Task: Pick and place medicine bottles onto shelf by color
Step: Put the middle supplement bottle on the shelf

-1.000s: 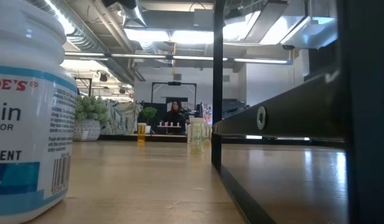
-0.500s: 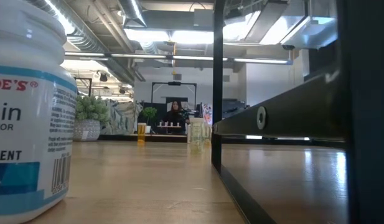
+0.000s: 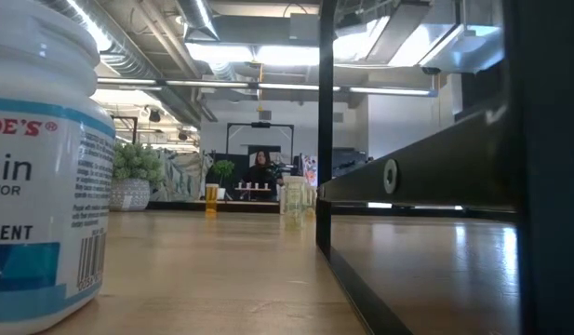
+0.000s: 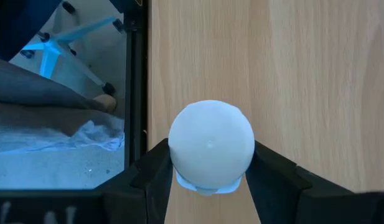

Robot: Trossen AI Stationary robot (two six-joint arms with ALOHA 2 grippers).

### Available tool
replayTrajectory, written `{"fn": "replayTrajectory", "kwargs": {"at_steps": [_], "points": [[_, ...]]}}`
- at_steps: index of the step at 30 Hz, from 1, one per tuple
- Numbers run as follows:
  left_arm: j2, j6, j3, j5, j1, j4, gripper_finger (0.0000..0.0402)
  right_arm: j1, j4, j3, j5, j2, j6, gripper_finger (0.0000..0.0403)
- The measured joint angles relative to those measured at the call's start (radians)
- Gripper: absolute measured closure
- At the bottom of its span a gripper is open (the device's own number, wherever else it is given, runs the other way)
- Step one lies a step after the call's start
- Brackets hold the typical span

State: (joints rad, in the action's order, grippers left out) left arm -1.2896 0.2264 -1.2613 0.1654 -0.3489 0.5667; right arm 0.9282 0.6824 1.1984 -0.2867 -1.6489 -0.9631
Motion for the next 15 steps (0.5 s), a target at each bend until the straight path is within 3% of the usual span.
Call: {"fn": "replayTrajectory", "kwargs": {"at_steps": [15], "points": [[0.000, 0.002, 0.000, 0.000, -0.001, 0.000, 0.0374, -0.002, 0.005, -0.002, 0.030, -0.002, 0.028, 0.0202]]}}
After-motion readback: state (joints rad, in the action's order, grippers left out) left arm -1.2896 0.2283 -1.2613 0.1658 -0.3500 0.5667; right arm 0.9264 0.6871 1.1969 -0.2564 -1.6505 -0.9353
